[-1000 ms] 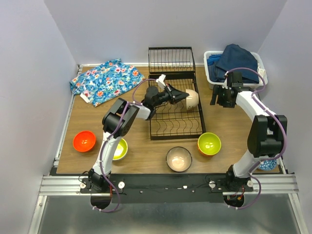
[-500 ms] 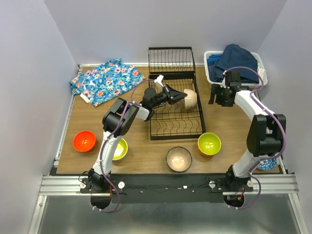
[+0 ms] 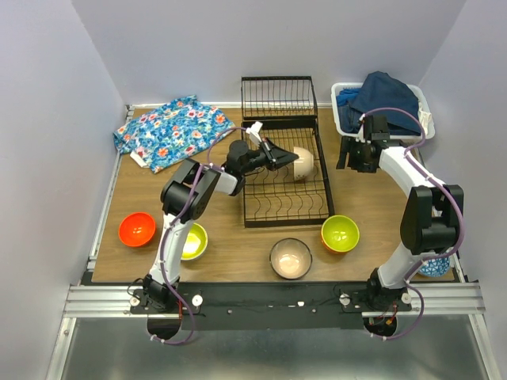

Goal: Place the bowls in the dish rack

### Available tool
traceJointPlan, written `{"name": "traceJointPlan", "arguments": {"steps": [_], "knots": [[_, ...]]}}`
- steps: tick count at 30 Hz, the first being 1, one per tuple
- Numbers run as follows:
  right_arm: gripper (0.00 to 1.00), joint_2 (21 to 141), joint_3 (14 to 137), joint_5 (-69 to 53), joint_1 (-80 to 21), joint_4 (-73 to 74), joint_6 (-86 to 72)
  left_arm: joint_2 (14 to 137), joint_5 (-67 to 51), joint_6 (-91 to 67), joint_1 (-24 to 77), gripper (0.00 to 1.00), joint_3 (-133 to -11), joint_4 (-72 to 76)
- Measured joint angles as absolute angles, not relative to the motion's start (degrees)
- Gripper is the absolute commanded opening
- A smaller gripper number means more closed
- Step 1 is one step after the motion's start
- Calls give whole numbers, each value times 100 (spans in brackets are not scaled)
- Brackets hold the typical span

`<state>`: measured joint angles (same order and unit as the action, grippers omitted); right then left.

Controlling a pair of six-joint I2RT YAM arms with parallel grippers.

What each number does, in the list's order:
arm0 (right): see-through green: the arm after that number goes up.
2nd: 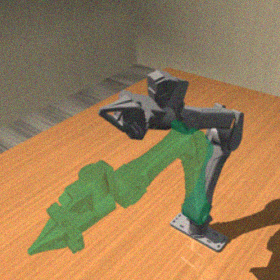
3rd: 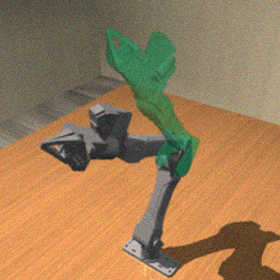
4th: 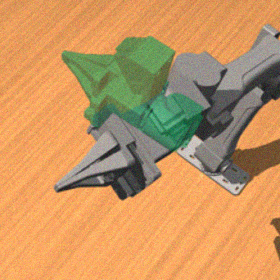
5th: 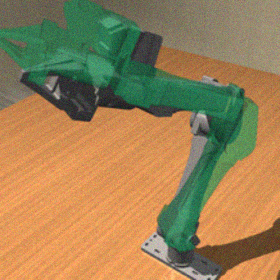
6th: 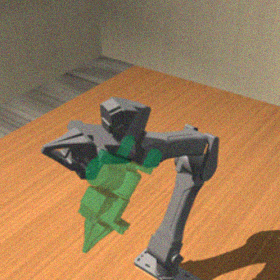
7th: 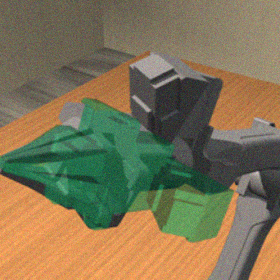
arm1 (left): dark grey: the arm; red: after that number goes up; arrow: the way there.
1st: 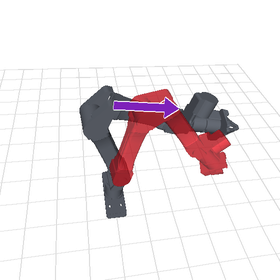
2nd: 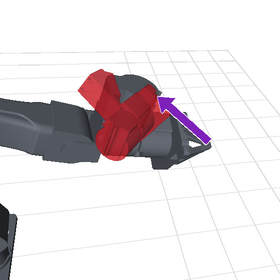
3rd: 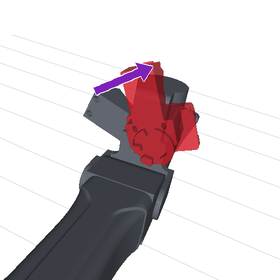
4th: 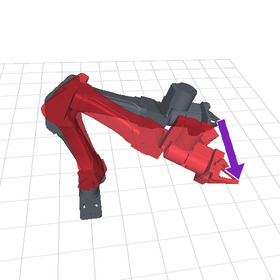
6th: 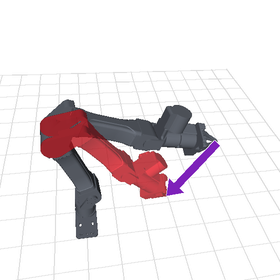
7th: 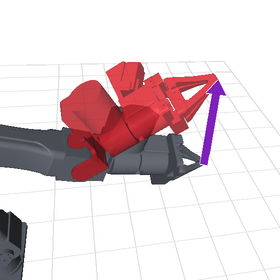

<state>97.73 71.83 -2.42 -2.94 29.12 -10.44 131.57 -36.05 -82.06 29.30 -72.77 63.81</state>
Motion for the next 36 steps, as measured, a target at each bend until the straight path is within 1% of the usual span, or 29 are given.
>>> {"name": "traceJointPlan", "arguments": {"steps": [1,3,4,5,10,19,30,31,34,36], "knots": [[81,9773,7185,-242,-294,2906,-1046,13111,-3614,-8125,2923,18,-7258,6298],[81,9773,7188,-244,-294,2891,-1048,13039,-3612,-7970,2923,23,-7255,6117],[81,9773,7190,-242,-294,2880,-1048,12993,-3610,-7824,2923,29,-7255,5986],[81,9773,7196,-244,-294,2871,-1048,12958,-3607,-7714,2923,32,-7258,5876],[81,9773,7212,-244,-294,2836,-1048,12713,-3592,-7085,2926,43,-7262,5155],[82,9688,7210,-244,-294,2834,-1048,12038,-3404,-5787,2869,50,-7225,3516],[82,9026,6685,-266,-294,2716,-1046,11611,-3361,-4578,2834,54,-7262,2399],[82,8967,6615,-266,-294,2707,-1044,11587,-3365,-4471,2834,59,-7277,2327],[82,8814,6458,-266,-294,2709,-1039,11415,-3454,-4084,2834,59,-7336,1944],[82,8659,6355,-263,-294,2718,-1015,11015,-3583,-3586,2834,59,-7323,1428]]}}
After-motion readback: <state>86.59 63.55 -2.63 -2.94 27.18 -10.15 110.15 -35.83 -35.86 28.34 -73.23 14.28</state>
